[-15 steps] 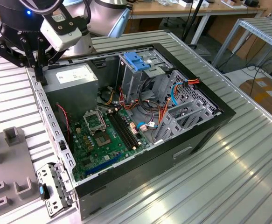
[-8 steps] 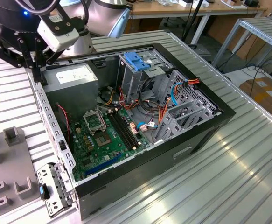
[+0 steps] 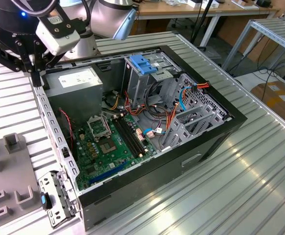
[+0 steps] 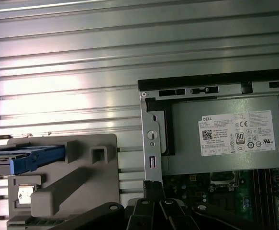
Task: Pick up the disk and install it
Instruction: 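Reach for the disk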
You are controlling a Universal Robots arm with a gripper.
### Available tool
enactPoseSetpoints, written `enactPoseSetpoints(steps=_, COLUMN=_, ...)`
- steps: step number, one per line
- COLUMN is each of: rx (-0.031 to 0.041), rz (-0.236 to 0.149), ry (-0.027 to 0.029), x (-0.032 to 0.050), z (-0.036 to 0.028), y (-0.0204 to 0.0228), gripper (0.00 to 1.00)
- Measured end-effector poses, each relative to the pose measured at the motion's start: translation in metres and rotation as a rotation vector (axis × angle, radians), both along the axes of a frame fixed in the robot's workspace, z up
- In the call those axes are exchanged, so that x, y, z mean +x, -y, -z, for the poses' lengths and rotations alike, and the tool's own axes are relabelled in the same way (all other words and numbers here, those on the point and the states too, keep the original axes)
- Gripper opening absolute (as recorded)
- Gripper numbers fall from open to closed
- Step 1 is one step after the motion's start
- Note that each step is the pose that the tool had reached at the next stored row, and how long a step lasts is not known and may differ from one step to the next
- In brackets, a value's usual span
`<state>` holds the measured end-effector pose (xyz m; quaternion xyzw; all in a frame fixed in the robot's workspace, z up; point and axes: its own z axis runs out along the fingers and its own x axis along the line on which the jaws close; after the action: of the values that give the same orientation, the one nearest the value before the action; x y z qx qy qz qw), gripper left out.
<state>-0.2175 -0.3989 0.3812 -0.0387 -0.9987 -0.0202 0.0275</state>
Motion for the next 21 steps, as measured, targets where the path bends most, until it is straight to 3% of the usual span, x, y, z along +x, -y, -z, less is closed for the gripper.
enactPoseSetpoints(steps=21, rx=0.0000, rz=0.000, ry=-0.0056, x=-0.0083, z=0.0010, y=0.0000, gripper=0.11)
